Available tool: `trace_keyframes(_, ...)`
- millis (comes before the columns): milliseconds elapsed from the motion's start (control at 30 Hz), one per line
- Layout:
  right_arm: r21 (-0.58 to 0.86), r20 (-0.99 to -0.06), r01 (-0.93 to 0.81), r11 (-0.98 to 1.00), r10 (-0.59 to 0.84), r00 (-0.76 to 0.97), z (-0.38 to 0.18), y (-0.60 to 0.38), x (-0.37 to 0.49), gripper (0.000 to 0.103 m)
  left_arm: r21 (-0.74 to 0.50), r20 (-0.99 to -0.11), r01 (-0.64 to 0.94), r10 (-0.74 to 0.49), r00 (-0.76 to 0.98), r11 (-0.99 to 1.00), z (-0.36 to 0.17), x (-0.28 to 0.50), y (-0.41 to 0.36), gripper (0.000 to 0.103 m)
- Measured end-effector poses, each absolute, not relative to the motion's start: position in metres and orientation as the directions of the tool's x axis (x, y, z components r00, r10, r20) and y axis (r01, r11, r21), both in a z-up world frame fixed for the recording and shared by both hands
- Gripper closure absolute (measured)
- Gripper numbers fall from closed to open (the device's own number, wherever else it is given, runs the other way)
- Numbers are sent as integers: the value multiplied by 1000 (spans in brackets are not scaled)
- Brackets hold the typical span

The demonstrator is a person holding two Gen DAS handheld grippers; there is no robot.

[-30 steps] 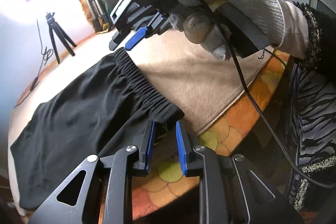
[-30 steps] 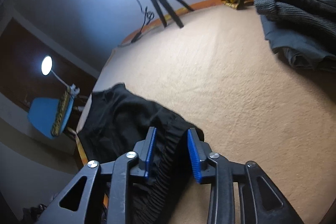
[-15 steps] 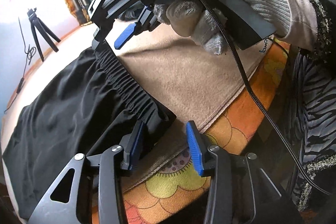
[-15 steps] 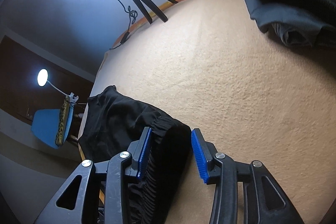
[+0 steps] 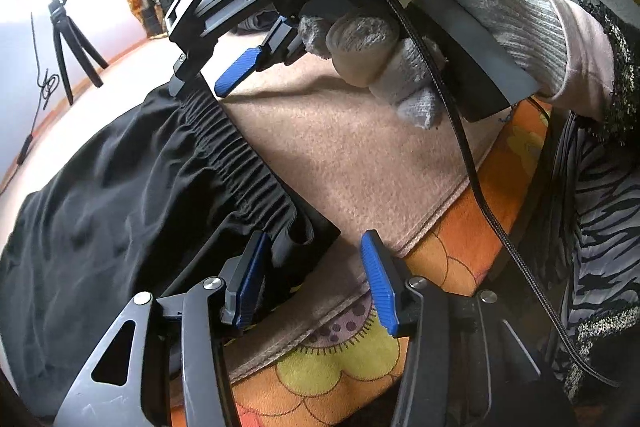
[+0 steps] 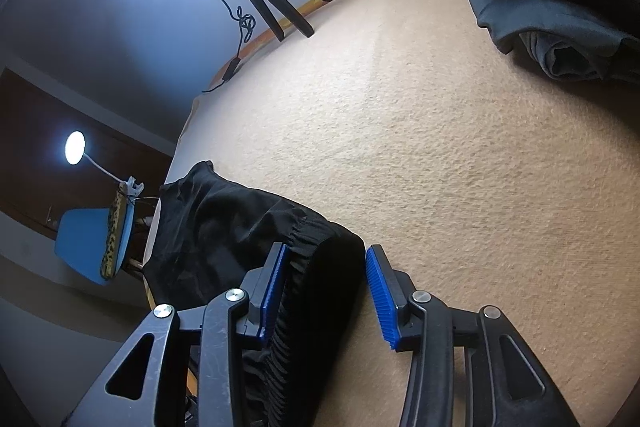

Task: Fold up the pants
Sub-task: 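Hold the elastic waistband with the right gripper while the left gripper approaches it, then close the left gripper on the waistband beside the right gripper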

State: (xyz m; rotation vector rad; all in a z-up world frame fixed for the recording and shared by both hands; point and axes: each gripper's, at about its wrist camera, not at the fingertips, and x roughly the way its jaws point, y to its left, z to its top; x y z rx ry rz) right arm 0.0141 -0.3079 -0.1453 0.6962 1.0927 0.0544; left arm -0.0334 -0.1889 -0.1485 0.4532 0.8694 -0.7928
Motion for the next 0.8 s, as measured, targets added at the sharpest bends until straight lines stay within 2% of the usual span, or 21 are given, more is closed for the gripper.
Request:
trace_keyframes(67, 541, -796, 288, 790, 370, 480, -146, -307, 15, 59, 29, -814, 771, -433, 388, 636, -149, -29, -188, 58)
trace_keyframes(200, 534, -801, 292, 793, 365, 474, -148, -306, 16, 59, 15, -812, 759, -435, 390, 651, -148, -19, -182, 74)
trace_keyframes(433, 534, -802, 301, 790, 362, 475, -147, -307, 17, 59, -14, -789, 743, -463, 403, 669, -148, -12, -175, 86)
trace_keyframes(633, 533, -800, 314, 786, 349, 487, -145, -312, 16, 48, -119, -752, 702, -525, 398, 702, -138, -6, -161, 91)
trace_keyframes(800, 573, -781, 326, 752, 379, 496, -147, -318, 15, 47, -170, -726, 685, -560, 399, 709, -128, 1, -152, 91)
